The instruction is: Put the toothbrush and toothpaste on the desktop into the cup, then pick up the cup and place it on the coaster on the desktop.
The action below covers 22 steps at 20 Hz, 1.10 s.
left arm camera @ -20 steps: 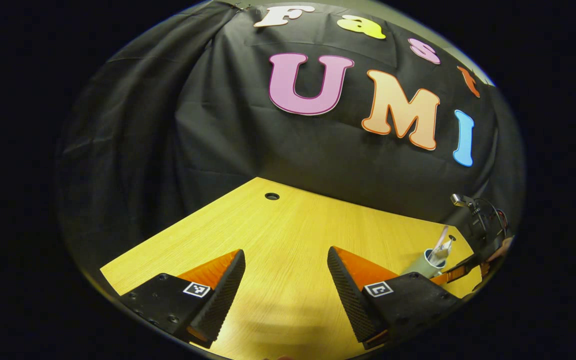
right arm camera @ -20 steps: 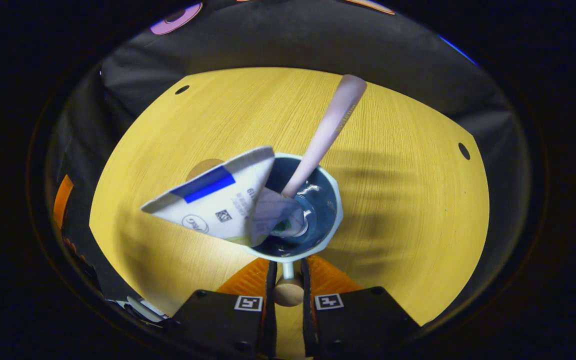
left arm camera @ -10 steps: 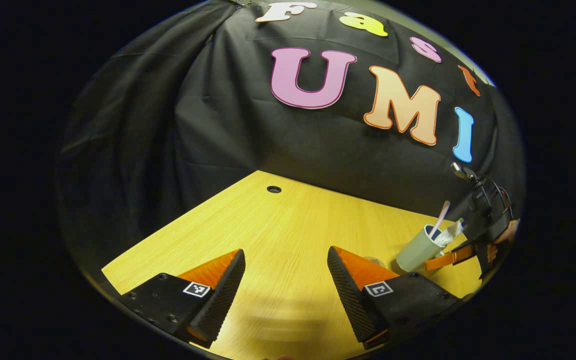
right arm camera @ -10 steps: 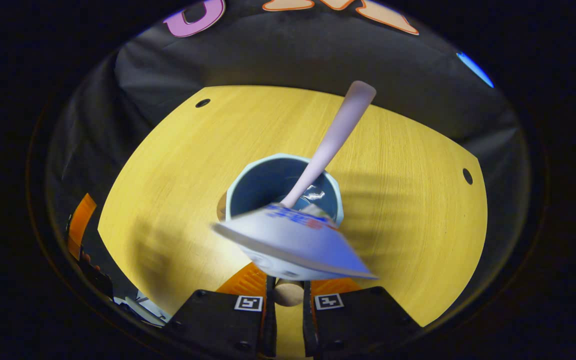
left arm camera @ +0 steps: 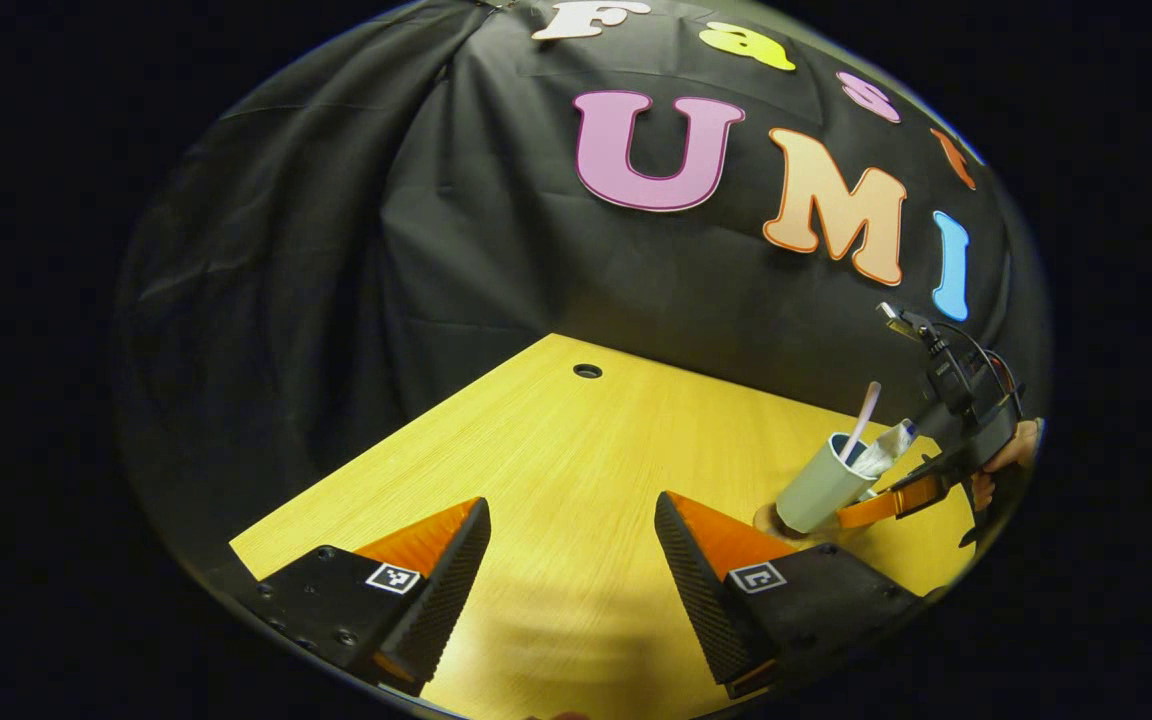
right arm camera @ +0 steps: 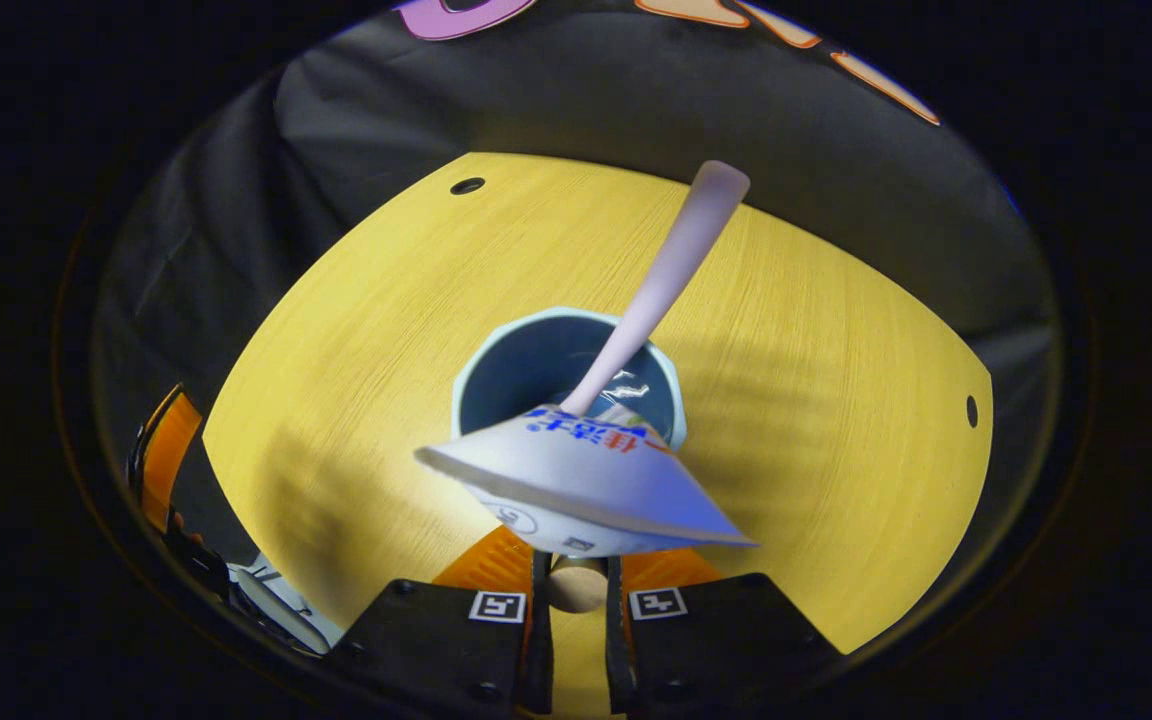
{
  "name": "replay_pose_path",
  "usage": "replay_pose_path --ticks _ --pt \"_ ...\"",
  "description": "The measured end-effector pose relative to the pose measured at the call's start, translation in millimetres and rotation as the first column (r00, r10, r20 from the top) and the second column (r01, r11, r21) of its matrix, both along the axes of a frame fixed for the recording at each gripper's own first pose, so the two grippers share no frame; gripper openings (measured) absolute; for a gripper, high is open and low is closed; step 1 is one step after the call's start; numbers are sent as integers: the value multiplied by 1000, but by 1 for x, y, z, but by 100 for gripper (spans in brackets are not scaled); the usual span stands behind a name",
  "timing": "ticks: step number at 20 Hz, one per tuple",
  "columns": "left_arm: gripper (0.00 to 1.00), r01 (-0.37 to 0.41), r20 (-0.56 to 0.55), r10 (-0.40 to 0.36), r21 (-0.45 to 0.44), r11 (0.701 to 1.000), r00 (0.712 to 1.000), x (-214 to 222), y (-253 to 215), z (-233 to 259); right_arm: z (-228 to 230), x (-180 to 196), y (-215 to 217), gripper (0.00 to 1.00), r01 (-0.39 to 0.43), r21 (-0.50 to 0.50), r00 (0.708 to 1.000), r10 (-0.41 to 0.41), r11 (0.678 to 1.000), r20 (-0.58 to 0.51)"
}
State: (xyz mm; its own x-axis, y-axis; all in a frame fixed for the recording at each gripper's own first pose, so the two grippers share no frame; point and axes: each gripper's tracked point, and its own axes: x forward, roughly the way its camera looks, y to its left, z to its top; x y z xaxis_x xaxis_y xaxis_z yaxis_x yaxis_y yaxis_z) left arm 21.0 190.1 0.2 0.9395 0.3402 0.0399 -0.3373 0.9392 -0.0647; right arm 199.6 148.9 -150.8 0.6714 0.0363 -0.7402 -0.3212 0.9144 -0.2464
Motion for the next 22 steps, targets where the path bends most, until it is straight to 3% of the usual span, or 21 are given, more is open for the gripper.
replay_pose_path --ticks 9,14,16,20,22 --pt "95 -3 -5 3 -16 1000 1000 2 4 -4 -2 -6 -4 22 18 -32 998 -20 999 -53" --pt "95 13 -10 -13 -11 1000 1000 5 -1 -1 -1 -9 -2 26 7 -2 998 -7 1000 -62" --pt "95 17 -10 -17 -6 1000 1000 5 -3 1 7 -14 5 34 -14 34 998 16 999 -55" --pt "95 31 -26 -31 14 999 999 4 -12 6 34 -33 13 100 -71 120 997 72 990 -6" --pt "95 50 -34 -50 26 998 998 3 -22 10 51 -46 5 96 -66 147 997 61 987 42"
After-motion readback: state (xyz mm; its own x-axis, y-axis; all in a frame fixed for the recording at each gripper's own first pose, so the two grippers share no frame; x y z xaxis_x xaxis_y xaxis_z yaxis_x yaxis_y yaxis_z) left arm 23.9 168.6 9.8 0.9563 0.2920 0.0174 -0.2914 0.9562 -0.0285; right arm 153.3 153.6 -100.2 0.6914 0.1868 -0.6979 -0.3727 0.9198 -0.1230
